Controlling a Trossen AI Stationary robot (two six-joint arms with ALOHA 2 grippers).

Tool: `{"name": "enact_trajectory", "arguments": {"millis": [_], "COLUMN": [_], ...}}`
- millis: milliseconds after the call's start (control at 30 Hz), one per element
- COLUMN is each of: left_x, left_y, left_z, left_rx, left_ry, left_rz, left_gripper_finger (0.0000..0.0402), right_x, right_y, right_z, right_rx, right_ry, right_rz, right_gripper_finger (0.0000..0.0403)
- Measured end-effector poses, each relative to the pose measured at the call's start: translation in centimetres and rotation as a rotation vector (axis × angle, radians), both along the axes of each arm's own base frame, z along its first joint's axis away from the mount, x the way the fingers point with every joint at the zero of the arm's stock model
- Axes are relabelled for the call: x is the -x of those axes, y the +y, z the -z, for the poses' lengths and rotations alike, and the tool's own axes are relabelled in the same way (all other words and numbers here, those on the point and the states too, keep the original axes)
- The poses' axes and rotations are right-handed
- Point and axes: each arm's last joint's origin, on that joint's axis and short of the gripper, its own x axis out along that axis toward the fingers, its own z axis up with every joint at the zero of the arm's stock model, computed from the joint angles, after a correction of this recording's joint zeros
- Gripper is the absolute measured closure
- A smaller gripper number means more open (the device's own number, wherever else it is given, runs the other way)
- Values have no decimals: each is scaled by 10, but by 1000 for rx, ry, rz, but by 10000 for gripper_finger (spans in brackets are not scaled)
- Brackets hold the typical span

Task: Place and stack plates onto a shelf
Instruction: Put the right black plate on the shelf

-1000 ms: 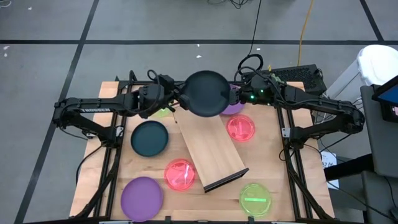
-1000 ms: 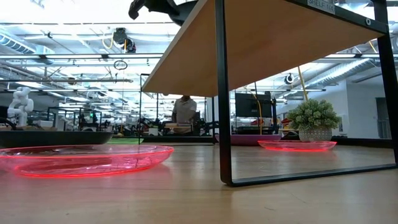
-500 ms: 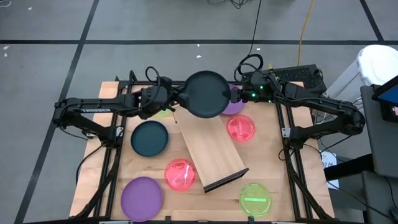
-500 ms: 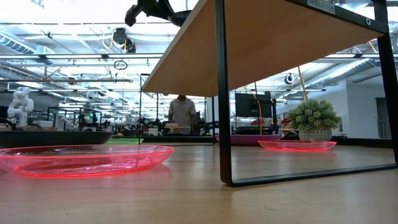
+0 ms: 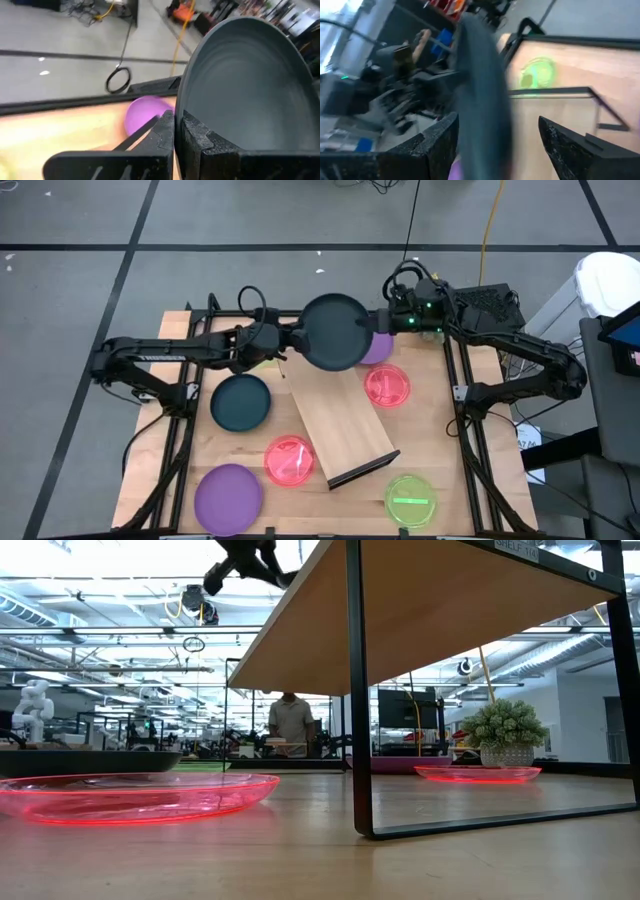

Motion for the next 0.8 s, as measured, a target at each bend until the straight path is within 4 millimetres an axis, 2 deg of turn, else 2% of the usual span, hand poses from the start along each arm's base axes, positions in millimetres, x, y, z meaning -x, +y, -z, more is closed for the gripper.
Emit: {"name": "enact_trajectory", "arguments": {"millis": [167,300,500,800], "left_x": [2,11,18,16], "left_y": [-1,-2,0,-14], "left_z": [1,6,11,13], "left_rx": [24,63,143,286], "left_ry": [-1,68,71,28], "left_rz": [-12,-28,-81,2], "left_gripper_finger": [391,391,391,391], "right_x": [6,21,38,47], "right_y": [-7,-16,-30,-34], "right_z": [1,-4,-3,2], "right_rx": [9,33,12,-9], "right_ry": [18,6,26,73], "right_rz": [-12,19,34,-22], "right_gripper_finger": [126,119,120,121]}}
